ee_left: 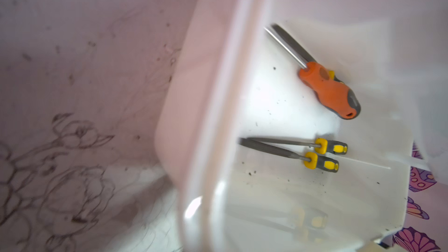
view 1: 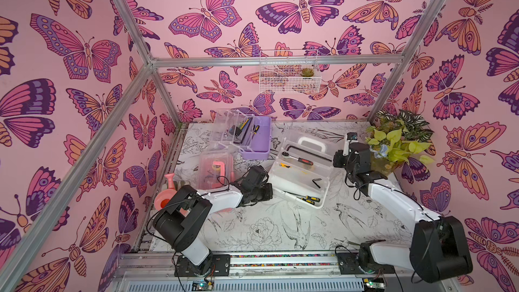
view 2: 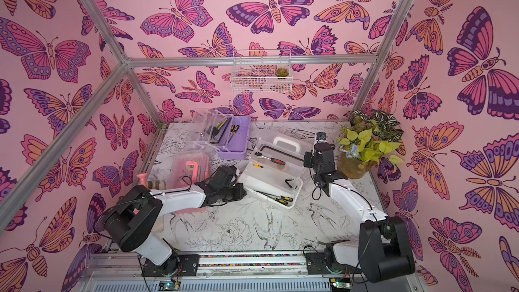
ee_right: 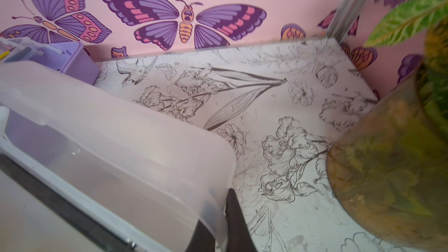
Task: Close toolboxes
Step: Close the toolbox lid.
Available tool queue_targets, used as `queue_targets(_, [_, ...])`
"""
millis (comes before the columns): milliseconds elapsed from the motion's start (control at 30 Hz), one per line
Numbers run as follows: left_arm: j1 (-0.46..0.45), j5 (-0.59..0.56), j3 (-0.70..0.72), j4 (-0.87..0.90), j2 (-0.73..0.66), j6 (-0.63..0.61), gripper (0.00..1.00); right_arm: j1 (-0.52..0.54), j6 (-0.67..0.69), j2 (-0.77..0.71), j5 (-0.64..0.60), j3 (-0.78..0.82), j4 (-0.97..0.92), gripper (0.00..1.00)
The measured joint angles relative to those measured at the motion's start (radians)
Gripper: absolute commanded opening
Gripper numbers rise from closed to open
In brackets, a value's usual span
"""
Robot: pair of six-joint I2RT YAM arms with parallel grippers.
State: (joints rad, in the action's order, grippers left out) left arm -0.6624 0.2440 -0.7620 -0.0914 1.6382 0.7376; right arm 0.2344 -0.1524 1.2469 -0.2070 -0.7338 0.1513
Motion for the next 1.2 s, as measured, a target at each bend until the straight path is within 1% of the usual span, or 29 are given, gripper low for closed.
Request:
queue_targets(233, [0.0, 0.004, -0.064, -0.076, 0.078, -0.003, 0.07, 0.097, 0.128, -0.129, -0.068, 0.157, 0.154, 0.0])
queue_targets(333, [0.001, 0.003, -0.082, -0.1, 0.105, -0.009, 0.08, 0.154, 0.177, -0.172, -0.117, 0.21, 0.186, 0.05])
queue_targets(467, [0.005, 0.003, -0.097, -0.125, 0.135, -0.011, 0.08, 0.235, 0.217, -0.207, -0.189, 0.261, 0.21, 0.18])
queue_targets(600, [0.014, 0.004, -0.113, -0.166, 0.15, -0.011, 0.08, 0.301, 0.206, -0.227, -0.187, 0.292, 0.196, 0.33])
queue_targets(667, [0.017, 0.004, -0.116, -0.186, 0.15, -0.011, 0.08, 0.315, 0.187, -0.24, -0.164, 0.297, 0.173, 0.4])
queue_targets(733, [0.021, 0.004, -0.116, -0.204, 0.149, -0.011, 0.08, 0.317, 0.159, -0.26, -0.135, 0.298, 0.148, 0.43])
queue_targets(800, [0.023, 0.004, -0.116, -0.209, 0.143, -0.011, 0.09, 0.317, 0.125, -0.283, -0.102, 0.298, 0.125, 0.48])
queue_targets(967, [0.034, 0.003, -0.106, -0.219, 0.125, -0.006, 0.09, 0.318, 0.037, -0.331, -0.027, 0.298, 0.074, 0.72])
queue_targets(1033, [0.036, 0.003, -0.102, -0.22, 0.123, -0.006, 0.09, 0.323, 0.006, -0.346, 0.003, 0.298, 0.058, 0.78])
queue_targets(1067, [0.038, 0.004, -0.101, -0.221, 0.123, -0.006, 0.09, 0.328, -0.007, -0.352, 0.017, 0.298, 0.049, 0.79])
queue_targets(1133, [0.041, 0.005, -0.093, -0.223, 0.12, -0.006, 0.1, 0.338, -0.033, -0.365, 0.039, 0.298, 0.03, 0.94])
queue_targets(1167, [0.042, 0.007, -0.087, -0.222, 0.114, -0.003, 0.1, 0.341, -0.048, -0.371, 0.047, 0.298, 0.02, 0.99])
queue_targets(1200, [0.043, 0.008, -0.082, -0.222, 0.108, -0.003, 0.1, 0.344, -0.058, -0.376, 0.048, 0.298, 0.012, 0.99])
